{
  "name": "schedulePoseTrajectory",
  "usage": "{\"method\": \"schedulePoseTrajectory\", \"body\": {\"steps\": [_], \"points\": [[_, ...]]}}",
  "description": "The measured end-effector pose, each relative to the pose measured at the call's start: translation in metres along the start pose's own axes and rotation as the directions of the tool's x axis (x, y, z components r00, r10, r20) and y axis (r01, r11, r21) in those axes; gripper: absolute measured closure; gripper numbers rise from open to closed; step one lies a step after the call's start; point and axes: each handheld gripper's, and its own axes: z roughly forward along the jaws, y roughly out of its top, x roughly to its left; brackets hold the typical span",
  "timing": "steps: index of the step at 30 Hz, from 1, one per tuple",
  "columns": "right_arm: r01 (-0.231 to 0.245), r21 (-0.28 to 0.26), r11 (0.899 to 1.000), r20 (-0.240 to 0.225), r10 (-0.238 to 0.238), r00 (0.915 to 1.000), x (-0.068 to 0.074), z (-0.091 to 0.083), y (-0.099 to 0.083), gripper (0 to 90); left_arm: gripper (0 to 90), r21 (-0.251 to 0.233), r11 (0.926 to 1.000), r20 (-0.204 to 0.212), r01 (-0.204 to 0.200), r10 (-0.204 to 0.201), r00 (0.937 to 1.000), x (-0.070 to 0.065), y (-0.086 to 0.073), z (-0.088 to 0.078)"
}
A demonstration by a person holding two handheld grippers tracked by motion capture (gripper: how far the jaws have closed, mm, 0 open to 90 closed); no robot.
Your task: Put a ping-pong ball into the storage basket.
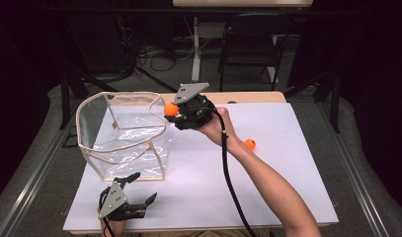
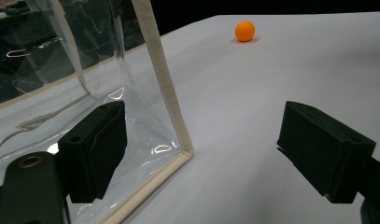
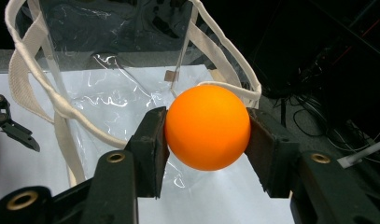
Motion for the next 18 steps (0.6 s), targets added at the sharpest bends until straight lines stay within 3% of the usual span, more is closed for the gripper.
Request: {"method": "schedulePoseTrajectory", "body": {"steps": [18], "points": [[0.001, -0.015, 1.0, -0.004, -0.001, 1.0, 0.0054, 0.0098, 0.0102, 50.6, 15.7, -0.001, 1.0, -0.001, 0.0, 0.0, 1.0, 0.0, 0.0, -0.0002]]}}
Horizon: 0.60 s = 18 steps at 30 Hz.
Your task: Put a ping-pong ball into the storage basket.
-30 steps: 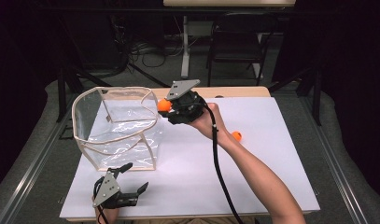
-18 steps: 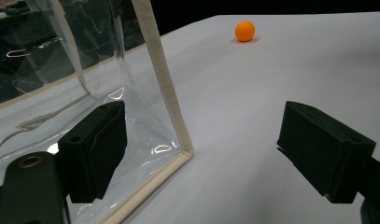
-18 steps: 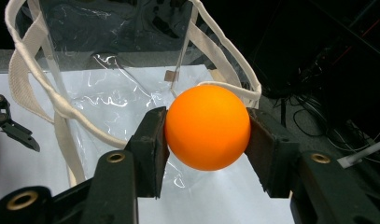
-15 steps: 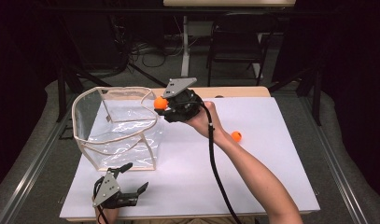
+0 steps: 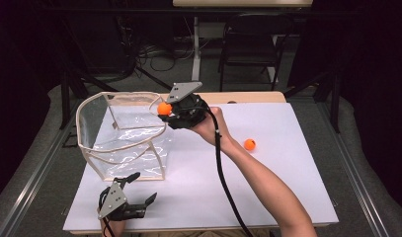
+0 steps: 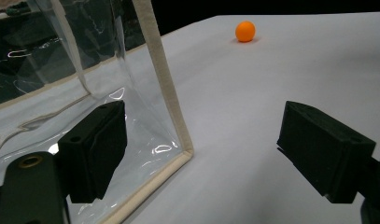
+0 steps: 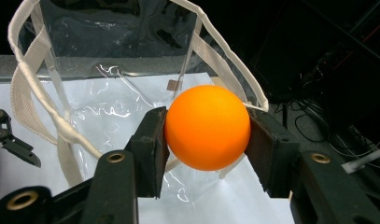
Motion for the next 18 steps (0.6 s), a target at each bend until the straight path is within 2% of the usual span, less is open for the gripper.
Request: {"method": "schedulePoseTrajectory", "body": {"steps": [18], "points": [[0.006, -0.013, 1.0, -0.005, -0.006, 1.0, 0.0055, 0.0094, 0.0099, 50.6, 15.7, -0.003, 1.0, 0.0, 0.001, -0.001, 1.0, 0.0, -0.0001, -0.0002]]}}
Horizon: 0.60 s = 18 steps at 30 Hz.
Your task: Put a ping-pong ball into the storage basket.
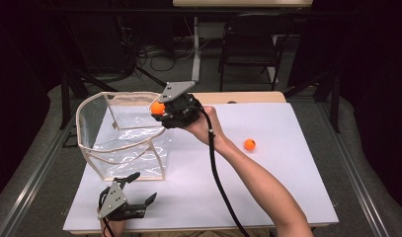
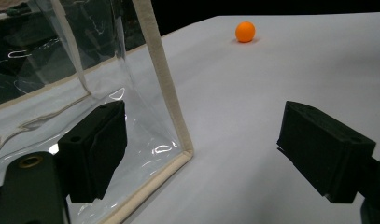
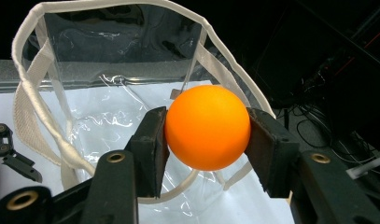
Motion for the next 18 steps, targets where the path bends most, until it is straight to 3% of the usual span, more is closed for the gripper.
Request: {"method": "schedulePoseTrajectory", "body": {"steps": [18], "points": [[-0.004, 0.006, 1.0, -0.023, 0.004, 0.9997, 0.005, 0.013, 0.007, 50.6, 15.7, 0.0, 1.0, 0.001, 0.002, -0.002, 1.0, 0.0, 0.0, 0.0]]}}
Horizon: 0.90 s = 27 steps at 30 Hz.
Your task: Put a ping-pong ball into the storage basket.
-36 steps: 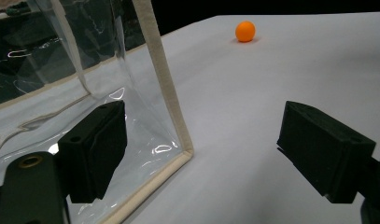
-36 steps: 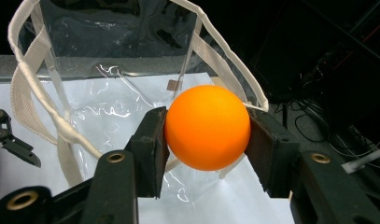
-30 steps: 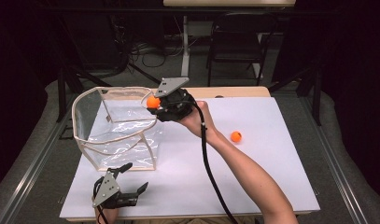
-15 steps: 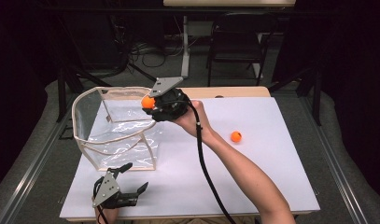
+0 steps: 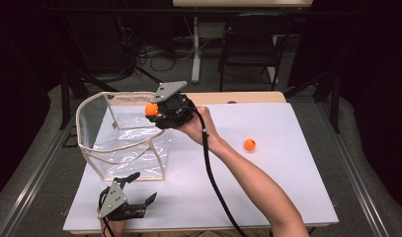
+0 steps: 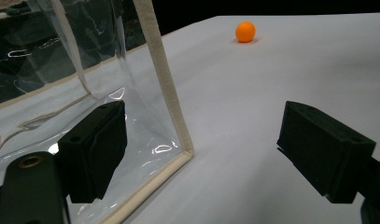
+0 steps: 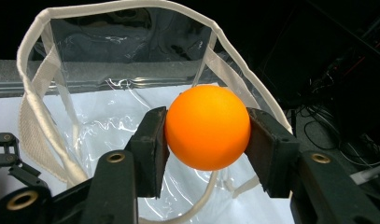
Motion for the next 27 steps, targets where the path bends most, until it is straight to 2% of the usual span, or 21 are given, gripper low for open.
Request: {"method": "schedulePoseTrajectory", "body": {"steps": [27], "points": [[-0.001, 0.018, 1.0, -0.023, 0.001, 0.9997, 0.011, 0.017, 0.007, 50.6, 15.7, 0.001, 1.0, -0.001, 0.0, 0.0, 1.0, 0.0, 0.0, -0.001]]}}
